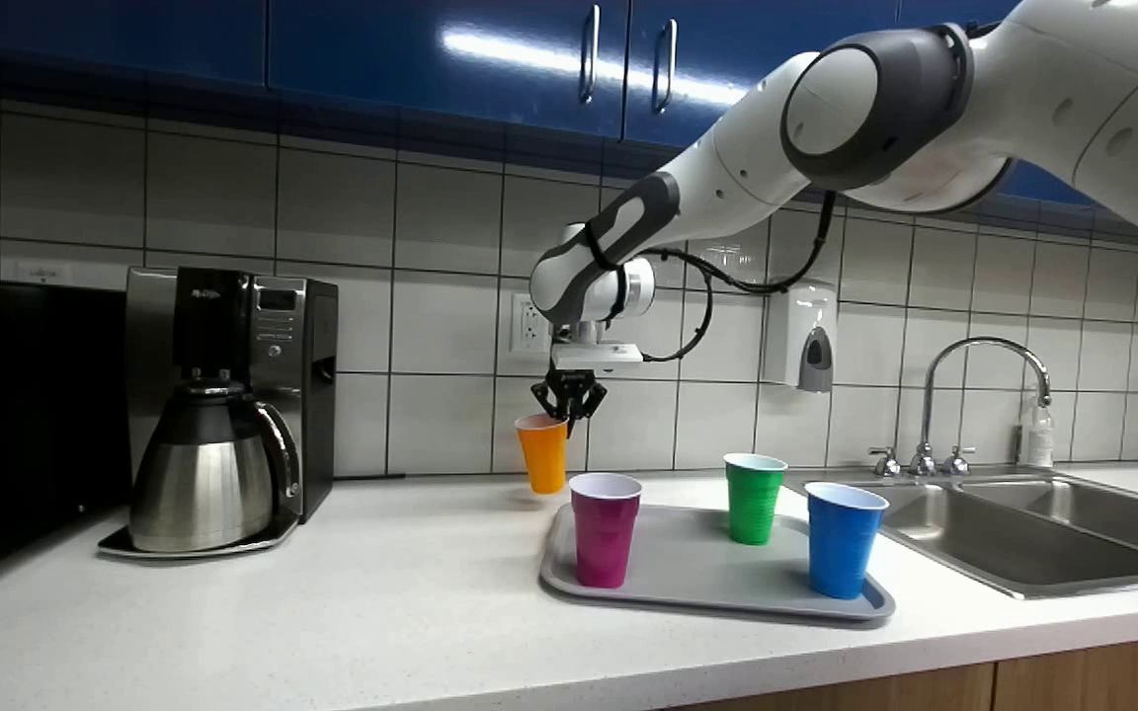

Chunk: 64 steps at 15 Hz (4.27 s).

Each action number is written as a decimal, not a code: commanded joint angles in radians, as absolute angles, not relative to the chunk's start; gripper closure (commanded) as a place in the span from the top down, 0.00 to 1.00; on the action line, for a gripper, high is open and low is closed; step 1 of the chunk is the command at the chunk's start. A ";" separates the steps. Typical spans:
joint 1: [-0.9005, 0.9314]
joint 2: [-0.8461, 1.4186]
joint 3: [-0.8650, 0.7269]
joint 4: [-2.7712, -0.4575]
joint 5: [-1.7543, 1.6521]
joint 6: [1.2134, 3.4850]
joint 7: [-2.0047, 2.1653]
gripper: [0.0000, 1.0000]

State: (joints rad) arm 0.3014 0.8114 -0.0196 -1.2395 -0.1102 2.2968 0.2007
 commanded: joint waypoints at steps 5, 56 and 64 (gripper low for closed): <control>0.269 0.663 -0.003 -1.445 -0.113 2.346 0.196 0.01; 0.185 0.473 0.023 -1.849 -0.043 2.466 0.189 0.68; 0.187 0.458 0.017 -1.853 -0.052 2.464 0.193 1.00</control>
